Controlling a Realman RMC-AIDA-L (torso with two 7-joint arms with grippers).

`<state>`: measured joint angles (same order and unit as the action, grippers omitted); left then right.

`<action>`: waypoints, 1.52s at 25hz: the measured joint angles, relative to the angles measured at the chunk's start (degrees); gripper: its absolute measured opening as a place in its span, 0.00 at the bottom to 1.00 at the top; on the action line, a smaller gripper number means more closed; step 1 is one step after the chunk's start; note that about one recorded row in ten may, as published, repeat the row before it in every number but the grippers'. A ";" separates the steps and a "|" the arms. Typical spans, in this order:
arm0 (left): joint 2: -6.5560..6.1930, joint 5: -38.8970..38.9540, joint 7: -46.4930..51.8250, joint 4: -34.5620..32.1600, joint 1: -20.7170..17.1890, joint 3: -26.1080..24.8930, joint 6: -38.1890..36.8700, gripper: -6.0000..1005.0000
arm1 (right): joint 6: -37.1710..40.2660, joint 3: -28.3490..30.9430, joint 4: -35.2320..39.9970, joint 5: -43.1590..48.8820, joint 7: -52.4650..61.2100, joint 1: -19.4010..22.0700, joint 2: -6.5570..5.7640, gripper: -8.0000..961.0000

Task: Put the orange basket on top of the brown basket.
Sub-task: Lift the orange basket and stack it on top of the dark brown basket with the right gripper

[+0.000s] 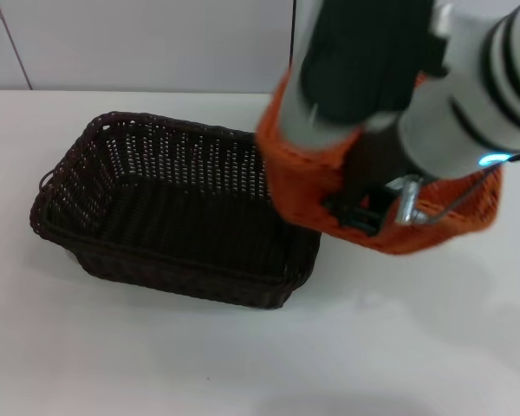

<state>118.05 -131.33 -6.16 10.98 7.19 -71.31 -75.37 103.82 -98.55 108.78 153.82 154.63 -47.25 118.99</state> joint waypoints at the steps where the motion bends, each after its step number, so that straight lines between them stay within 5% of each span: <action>1: 0.03 0.04 0.01 0.00 -0.04 0.03 0.01 0.80 | -0.50 -1.96 0.87 1.06 -2.14 -0.28 0.00 0.16; 7: 0.37 0.12 1.30 0.02 -0.37 -0.06 0.05 0.80 | -5.25 -16.31 7.54 11.21 -16.79 0.11 0.10 0.16; 12: 0.42 0.17 3.48 0.16 -0.74 -0.06 0.06 0.80 | -9.44 -20.48 7.50 13.09 -26.28 0.78 0.17 0.17; 16: 0.52 0.31 3.70 0.26 -0.82 -0.04 0.09 0.80 | -15.81 -24.27 5.99 13.21 -37.28 6.40 0.19 0.17; 22: 0.52 0.32 3.71 0.70 -0.78 0.00 0.81 0.80 | -17.89 -25.13 6.16 13.35 -42.70 10.17 0.18 0.17; 38: 0.60 0.28 3.70 0.88 0.87 -0.02 4.17 0.80 | -22.94 -23.97 -2.57 13.45 -47.84 9.70 0.09 0.19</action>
<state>118.65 -131.05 -2.46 11.86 8.06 -71.33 -71.21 80.87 -122.52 106.21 167.27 106.79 -37.55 119.09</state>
